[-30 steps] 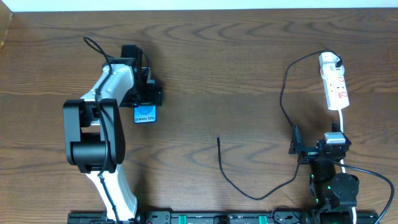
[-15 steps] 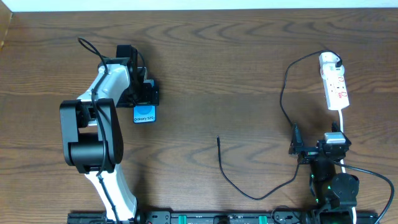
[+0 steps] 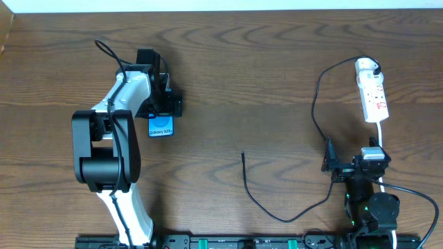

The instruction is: Plug charger to phone and switch on socket

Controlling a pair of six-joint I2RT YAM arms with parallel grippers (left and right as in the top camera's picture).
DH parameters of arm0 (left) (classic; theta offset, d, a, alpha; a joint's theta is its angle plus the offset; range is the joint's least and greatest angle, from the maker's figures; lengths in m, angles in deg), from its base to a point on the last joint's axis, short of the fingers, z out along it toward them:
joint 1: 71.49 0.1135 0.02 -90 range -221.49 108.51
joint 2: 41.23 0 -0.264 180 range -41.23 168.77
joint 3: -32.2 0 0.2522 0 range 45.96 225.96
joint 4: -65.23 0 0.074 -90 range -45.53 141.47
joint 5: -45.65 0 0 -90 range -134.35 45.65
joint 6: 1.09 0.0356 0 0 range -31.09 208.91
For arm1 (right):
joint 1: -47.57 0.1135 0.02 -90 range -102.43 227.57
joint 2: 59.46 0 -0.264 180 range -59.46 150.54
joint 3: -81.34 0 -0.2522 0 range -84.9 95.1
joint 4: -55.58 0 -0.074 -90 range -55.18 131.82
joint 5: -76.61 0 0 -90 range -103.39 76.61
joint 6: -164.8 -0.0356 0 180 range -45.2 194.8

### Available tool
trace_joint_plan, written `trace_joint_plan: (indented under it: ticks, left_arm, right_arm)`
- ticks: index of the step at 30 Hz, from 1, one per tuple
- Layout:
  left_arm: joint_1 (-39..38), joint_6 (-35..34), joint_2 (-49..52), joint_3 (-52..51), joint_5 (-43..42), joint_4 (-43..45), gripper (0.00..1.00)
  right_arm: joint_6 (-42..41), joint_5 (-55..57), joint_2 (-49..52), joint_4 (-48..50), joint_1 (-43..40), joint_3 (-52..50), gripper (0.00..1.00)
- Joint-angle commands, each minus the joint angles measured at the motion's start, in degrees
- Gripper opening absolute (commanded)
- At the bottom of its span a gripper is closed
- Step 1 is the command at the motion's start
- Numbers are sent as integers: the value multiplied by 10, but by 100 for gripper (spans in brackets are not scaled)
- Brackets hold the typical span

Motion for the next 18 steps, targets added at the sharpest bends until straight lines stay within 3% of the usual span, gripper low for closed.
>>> trace_joint_plan:
  ticks: [1, 18]
  left_arm:
    - [-1, -3, 21, -11, -22, 9, 98]
    - [-1, -3, 21, -11, -22, 11, 98]
  right_arm:
    - [-4, 4, -5, -2, 4, -1, 99]
    - [-4, 4, -5, -2, 4, -1, 99]
